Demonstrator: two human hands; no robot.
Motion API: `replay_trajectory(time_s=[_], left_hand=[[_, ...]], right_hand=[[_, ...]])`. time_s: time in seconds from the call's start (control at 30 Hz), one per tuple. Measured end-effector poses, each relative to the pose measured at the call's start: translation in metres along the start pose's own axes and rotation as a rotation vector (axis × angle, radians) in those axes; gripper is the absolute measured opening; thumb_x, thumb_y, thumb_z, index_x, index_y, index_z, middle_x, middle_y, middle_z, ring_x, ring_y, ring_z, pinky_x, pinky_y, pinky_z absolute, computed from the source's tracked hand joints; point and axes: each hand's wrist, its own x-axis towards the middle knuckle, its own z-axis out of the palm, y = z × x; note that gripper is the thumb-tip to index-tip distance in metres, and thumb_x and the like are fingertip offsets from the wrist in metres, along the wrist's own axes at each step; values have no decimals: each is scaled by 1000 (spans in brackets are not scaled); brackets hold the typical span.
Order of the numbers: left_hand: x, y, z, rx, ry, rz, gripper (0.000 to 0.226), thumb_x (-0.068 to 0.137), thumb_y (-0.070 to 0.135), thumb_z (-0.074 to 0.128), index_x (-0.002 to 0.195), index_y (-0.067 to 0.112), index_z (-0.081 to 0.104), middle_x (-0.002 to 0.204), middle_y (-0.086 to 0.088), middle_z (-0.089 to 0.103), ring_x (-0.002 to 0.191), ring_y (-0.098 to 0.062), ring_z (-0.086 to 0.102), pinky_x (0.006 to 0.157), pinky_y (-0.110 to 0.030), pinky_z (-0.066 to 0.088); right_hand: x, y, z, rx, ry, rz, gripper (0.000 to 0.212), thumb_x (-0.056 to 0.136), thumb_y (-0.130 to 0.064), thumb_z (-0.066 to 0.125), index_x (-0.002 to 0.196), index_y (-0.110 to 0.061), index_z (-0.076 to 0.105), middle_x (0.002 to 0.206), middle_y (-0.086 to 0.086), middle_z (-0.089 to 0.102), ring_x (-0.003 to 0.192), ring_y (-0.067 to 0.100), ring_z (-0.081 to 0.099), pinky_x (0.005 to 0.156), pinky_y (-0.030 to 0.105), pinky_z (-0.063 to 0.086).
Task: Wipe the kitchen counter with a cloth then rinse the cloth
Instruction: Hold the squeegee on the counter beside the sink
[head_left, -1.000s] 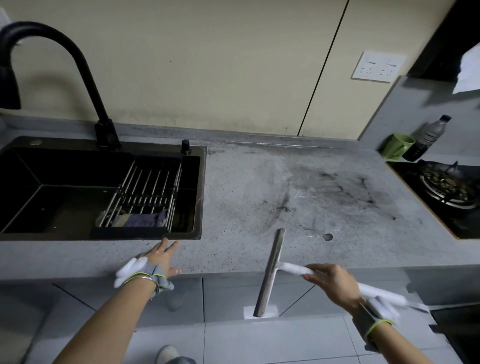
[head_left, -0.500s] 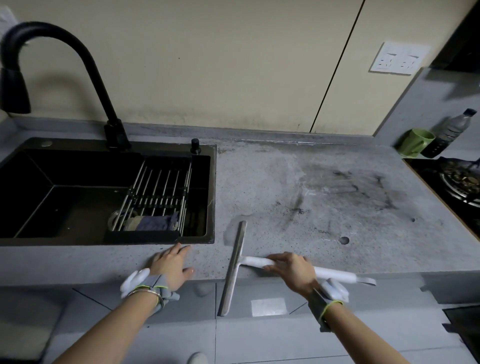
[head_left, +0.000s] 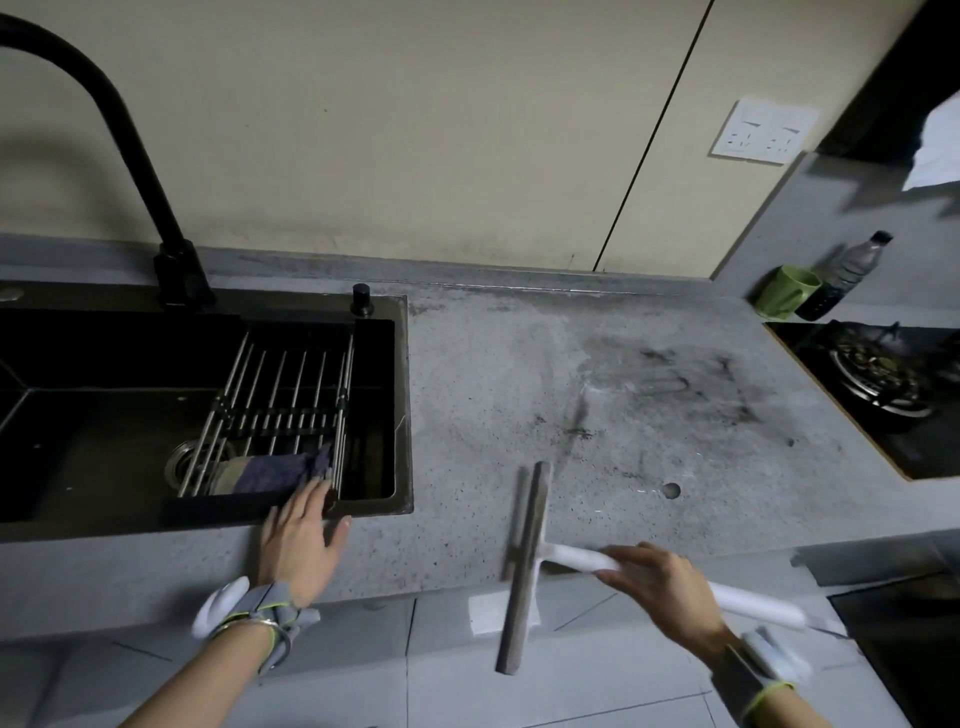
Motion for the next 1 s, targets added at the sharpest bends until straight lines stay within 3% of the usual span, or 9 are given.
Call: replay_trajectory(time_s=[0.13,0.37,0.73,1.0], left_hand=[[11,-6,0,165,-125,-24,60,98,44,36,150,20,19,158,5,18,146,-10,14,118,-37,4],[11,7,-3,312,-251,-43,57,101,46,21,151,21,15,159,8,13,147,-9,7,119,-38,4],[15,23,-19,405,-343,-61,54,102,44,22,150,20,20,158,7,16,146,-10,12,119,-46,7],[22,27,-23,351,-367,-125,51,101,43,30,147,22,27,157,10,21,145,-9,15,117,-50,11]], right_hand=[[-14,24,-16,-9,18,103,19,79,-45,69,98,-43,68,85,-11,66,84,13,64,73,27,43],[-8,33,-17,-43,-42,143,24,81,-45,67,104,-39,68,90,-10,67,86,14,62,76,28,44],[28,-13,9,-1,-86,-17,35,82,-49,64,115,-37,65,97,-9,64,83,8,55,77,25,35],[66,-62,39,-28,-143,-200,32,85,-53,57,115,-44,61,87,-12,57,81,9,50,80,28,28]])
